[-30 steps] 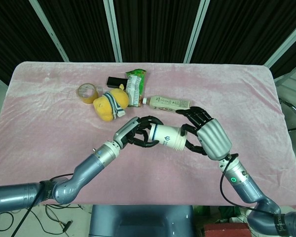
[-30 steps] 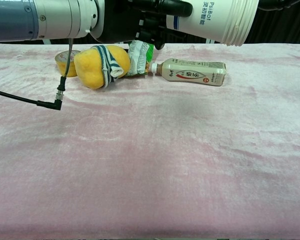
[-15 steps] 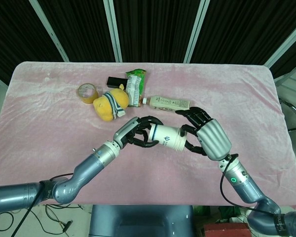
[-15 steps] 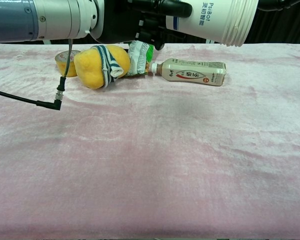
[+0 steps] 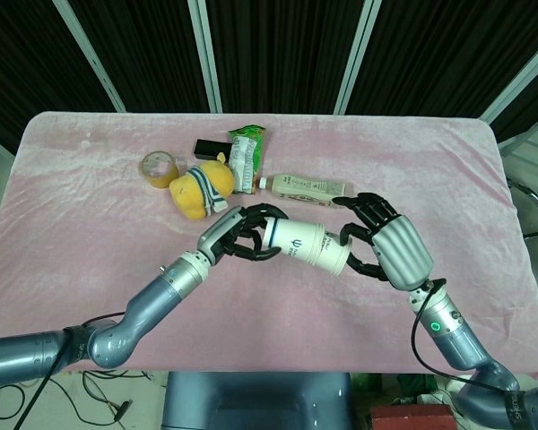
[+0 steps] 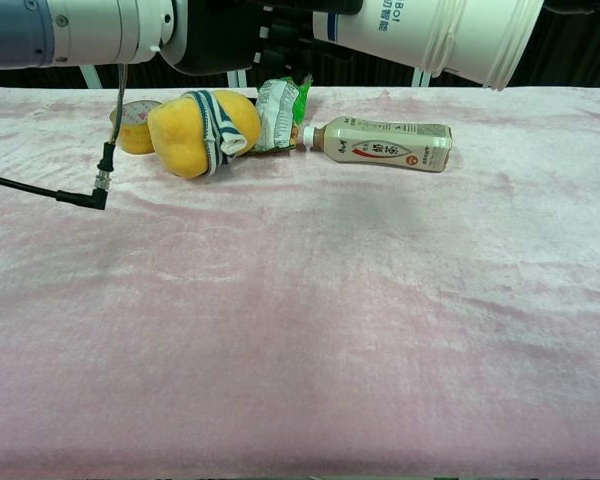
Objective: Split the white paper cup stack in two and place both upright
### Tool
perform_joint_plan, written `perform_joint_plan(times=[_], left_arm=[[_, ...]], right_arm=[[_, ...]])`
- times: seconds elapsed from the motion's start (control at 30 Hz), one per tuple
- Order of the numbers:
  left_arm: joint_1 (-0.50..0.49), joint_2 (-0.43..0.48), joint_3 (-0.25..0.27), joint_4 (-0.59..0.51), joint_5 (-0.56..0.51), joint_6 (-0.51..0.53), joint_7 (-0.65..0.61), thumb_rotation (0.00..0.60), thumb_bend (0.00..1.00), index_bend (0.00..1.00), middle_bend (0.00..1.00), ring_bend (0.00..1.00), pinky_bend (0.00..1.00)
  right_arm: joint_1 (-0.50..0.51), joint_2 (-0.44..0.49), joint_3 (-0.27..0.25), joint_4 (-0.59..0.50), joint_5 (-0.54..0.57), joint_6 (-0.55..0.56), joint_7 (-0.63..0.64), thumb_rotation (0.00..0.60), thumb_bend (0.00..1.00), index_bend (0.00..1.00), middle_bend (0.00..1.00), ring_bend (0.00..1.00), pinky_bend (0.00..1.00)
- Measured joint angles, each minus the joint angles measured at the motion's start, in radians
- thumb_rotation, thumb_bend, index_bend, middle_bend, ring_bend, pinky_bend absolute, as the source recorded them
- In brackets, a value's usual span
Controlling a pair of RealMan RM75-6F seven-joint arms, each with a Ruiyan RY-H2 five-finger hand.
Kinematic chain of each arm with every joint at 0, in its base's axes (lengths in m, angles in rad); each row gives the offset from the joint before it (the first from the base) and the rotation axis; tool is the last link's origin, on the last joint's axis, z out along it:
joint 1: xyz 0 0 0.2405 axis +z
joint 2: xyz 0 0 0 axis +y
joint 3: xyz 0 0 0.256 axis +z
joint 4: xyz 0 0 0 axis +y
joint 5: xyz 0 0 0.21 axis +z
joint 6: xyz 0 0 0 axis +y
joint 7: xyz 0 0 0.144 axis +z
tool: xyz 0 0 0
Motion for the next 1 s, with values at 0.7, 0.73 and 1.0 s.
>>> perform_joint_plan(times=[0.7, 0.73, 1.0], left_arm=[[0.098, 0.185, 0.0, -0.04, 0.052, -0.025, -0.02, 0.6, 0.36, 0.52, 0.5, 0.36, 0.64], [0.1, 0.194, 0.004, -0.041, 0.057, -0.025, -0.013, 0.6, 0.36, 0.52, 0.5, 0.36, 0.64], [0.081, 0.251, 0.071, -0.045, 0.069, -0.013, 0.156, 0.6, 0.36, 0.52, 0.5, 0.36, 0.64]], right_arm=[[-0.051, 0.13, -0.002, 0.078, 0.033, 0.008, 0.052, 0.6, 0.39, 0.86, 0.16, 0.23, 0.19], [-0.051, 0.139, -0.004, 0.077, 0.038, -0.004, 0.05, 0.6, 0.39, 0.86, 0.15, 0.23, 0.19], [-0.025, 0.245, -0.026, 0.015, 0.106, -0.196, 0.021, 0.6, 0.39, 0.86, 0.11, 0.23, 0.19]])
